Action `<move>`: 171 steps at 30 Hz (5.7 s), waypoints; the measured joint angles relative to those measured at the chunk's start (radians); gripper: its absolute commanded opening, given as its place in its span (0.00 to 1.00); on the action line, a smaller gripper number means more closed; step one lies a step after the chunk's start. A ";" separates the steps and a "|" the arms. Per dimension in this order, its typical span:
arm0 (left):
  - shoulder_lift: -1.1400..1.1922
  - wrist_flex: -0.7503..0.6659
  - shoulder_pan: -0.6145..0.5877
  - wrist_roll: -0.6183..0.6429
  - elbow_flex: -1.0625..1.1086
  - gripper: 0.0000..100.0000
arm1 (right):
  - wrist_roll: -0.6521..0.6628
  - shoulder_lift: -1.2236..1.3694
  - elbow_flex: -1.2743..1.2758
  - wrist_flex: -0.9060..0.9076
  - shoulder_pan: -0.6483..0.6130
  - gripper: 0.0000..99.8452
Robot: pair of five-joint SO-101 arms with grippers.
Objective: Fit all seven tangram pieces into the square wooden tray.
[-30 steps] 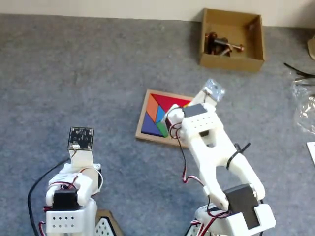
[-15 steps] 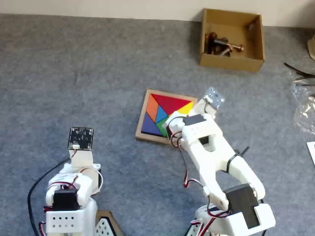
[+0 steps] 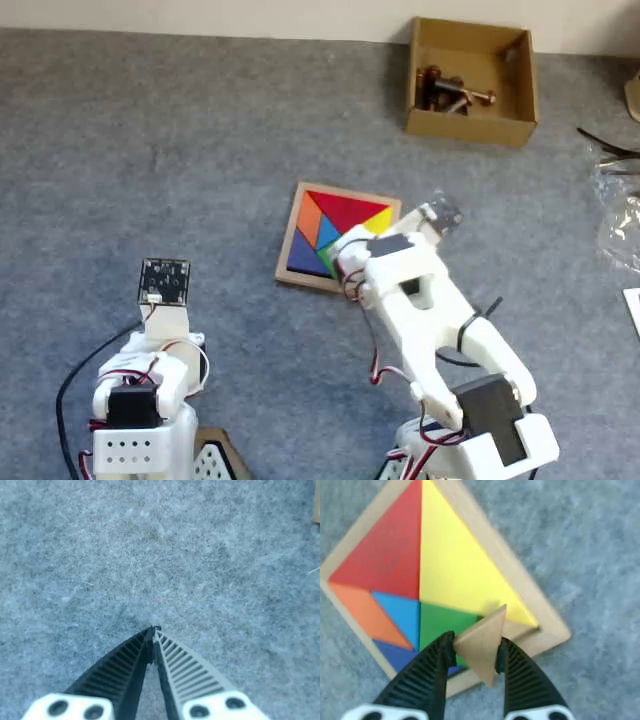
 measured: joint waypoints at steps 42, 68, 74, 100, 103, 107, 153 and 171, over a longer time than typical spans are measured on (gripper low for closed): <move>0.000 0.000 0.000 0.000 0.000 0.01 | -0.178 -0.003 0.118 -0.304 -0.011 0.00; 0.000 0.000 0.000 0.000 0.000 0.01 | -0.172 -0.462 0.451 -0.376 -0.026 0.00; 0.000 0.000 0.000 0.000 0.000 0.01 | -0.172 -0.457 0.511 -0.494 -0.008 0.01; 0.000 0.000 0.000 0.000 0.000 0.01 | -0.172 -0.427 0.516 -0.503 0.051 0.01; 0.000 0.000 0.000 0.000 0.000 0.01 | -0.172 -0.425 0.520 -0.503 0.051 0.01; 0.000 0.000 0.000 0.000 0.000 0.01 | -0.172 -0.425 0.520 -0.503 0.051 0.01; 0.000 0.000 0.000 0.000 0.000 0.01 | -0.172 -0.427 0.568 -0.646 -0.114 0.14; 0.000 0.000 0.000 0.000 0.000 0.01 | -0.135 -0.427 0.592 -0.700 -0.094 0.01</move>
